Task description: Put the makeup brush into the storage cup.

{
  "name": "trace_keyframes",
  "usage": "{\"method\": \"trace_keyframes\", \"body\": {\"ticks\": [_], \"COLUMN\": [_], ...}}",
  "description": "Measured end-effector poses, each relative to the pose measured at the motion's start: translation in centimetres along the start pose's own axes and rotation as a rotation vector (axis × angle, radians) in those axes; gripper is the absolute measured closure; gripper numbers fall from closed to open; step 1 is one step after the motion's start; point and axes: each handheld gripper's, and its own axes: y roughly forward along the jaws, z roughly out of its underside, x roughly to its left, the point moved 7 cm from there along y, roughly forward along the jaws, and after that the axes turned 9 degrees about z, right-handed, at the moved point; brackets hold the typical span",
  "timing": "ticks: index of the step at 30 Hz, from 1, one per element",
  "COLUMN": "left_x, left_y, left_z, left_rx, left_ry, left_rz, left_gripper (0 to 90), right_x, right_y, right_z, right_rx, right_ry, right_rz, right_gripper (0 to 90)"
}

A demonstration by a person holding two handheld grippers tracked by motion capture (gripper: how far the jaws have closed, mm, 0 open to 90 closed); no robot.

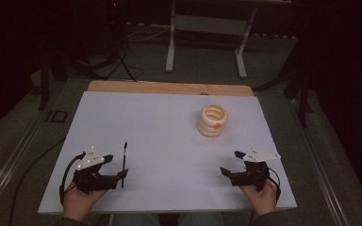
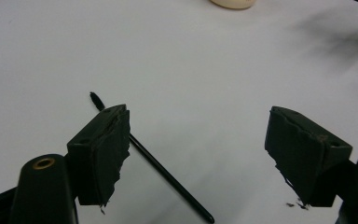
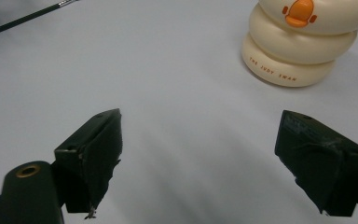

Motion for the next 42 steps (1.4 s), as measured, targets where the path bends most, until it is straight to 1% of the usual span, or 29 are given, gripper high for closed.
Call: {"method": "trace_keyframes", "body": {"ticks": [4, 5, 8, 12, 17, 19, 21, 26, 29, 33, 37, 38, 41, 42], "left_x": [0.1, 0.2, 0.2, 0.2, 0.3, 0.4, 0.6, 0.8, 1.0, 1.7, 2.4, 2.5, 2.6, 2.6], "left_y": [0.0, 0.0, 0.1, 0.1, 0.2, 0.3, 0.4, 0.7, 1.0, 1.5, 2.2, 2.4, 3.2, 3.2], "left_z": [0.0, 0.0, 0.0, 0.0, 0.0, 0.1, 0.2, 0.0, -0.2, -0.3, -0.3, -0.3, -0.5, -0.5], "left_rx": [-0.002, -0.003, 0.004, 0.007, 0.014, 0.028, 0.036, 0.051, 0.069, 0.093, 0.128, 0.140, 0.171, 0.171], "left_ry": [-0.011, -0.021, -0.016, -0.018, -0.020, -0.014, -0.024, -0.033, -0.031, -0.057, -0.095, -0.103, -0.109, -0.109], "left_rz": [-0.006, -0.009, -0.018, -0.019, -0.029, -0.045, -0.052, -0.071, -0.084, -0.114, -0.132, -0.132, -0.132, -0.132], "left_gripper": [23.3, 23.3, 24.1, 24.5, 25.3, 25.4, 25.7, 27.7, 29.2, 31.6, 34.4, 34.7, 36.3, 37.4], "right_x": [0.0, 0.0, 0.0, -0.1, -0.1, -0.1, -0.1, -0.2, -0.1, -0.1, 0.0, 0.0, 0.1, 0.1], "right_y": [0.2, 0.2, 0.2, 0.3, 0.4, 0.3, 0.3, 0.2, 0.3, 0.3, 0.4, 0.4, 0.4, 0.4], "right_z": [0.0, 0.1, 0.1, 0.0, 0.2, 0.3, 0.3, 0.4, 0.5, 0.5, 0.4, 0.4, 0.4, 0.4], "right_rx": [0.005, 0.007, 0.007, 0.006, 0.019, 0.019, 0.019, 0.023, 0.027, 0.028, 0.033, 0.033, 0.031, 0.031], "right_ry": [-0.001, 0.001, 0.001, 0.003, 0.003, 0.002, -0.002, 0.004, 0.007, 0.009, 0.004, 0.002, 0.003, 0.003], "right_rz": [-0.002, -0.001, -0.002, 0.000, 0.001, 0.005, 0.011, 0.015, 0.016, 0.017, 0.015, 0.015, 0.013, 0.013], "right_gripper": [14.7, 14.8, 14.8, 14.7, 14.7, 14.8, 14.8, 14.8, 14.8, 14.8, 14.8, 14.8, 14.8, 14.8]}}
